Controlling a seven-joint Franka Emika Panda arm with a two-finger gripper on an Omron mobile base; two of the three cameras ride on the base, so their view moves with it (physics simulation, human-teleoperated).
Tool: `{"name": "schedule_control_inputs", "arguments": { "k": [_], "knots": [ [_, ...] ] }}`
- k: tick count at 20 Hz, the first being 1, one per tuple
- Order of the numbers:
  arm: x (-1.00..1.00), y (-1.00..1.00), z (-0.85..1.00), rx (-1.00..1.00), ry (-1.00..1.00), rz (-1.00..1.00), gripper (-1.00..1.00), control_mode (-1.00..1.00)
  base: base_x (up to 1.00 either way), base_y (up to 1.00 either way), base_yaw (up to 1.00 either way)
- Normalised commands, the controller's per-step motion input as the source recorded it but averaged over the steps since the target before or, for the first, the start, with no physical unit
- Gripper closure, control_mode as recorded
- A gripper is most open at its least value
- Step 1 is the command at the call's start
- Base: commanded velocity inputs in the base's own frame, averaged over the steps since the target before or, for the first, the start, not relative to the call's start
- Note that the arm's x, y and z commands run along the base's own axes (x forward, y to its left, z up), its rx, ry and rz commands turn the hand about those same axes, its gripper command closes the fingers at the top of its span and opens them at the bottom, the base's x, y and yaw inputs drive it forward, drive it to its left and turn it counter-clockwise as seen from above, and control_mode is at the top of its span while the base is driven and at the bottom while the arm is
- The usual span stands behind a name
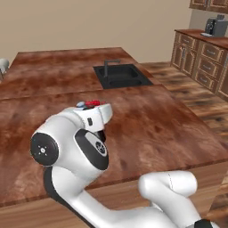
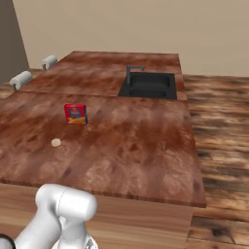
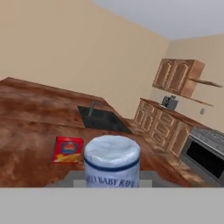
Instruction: Move the condiment bottle and condiment bottle from the cabinet to the dining counter.
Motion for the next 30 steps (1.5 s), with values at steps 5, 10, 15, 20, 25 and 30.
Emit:
{"name": "schedule_control_inputs", "arguments": {
  "k": [5, 10, 15, 20, 25, 30],
  "knots": [
    [0.84, 0.51, -0.27, 0.01, 0.0, 0.13, 1.0, -1.0, 0.0, 0.0, 0.0],
    [0.75, 0.18, -0.37, 0.05, 0.0, 0.23, 1.0, -1.0, 0.0, 0.0, 0.0],
    [0.66, 0.04, -0.49, 0.06, 0.0, 0.23, 1.0, -1.0, 0.0, 0.0, 0.0],
    [0.71, 0.28, -0.41, 0.0, 0.02, 0.08, 1.0, -1.0, 0.0, 0.0, 0.0],
    [0.58, 0.17, -0.4, 0.02, 0.1, 0.05, 1.0, -1.0, 0.0, 0.0, 0.0],
    [0.37, 0.23, -0.43, 0.02, 0.13, 0.05, 1.0, -1.0, 0.0, 0.0, 0.0]
  ]
}}
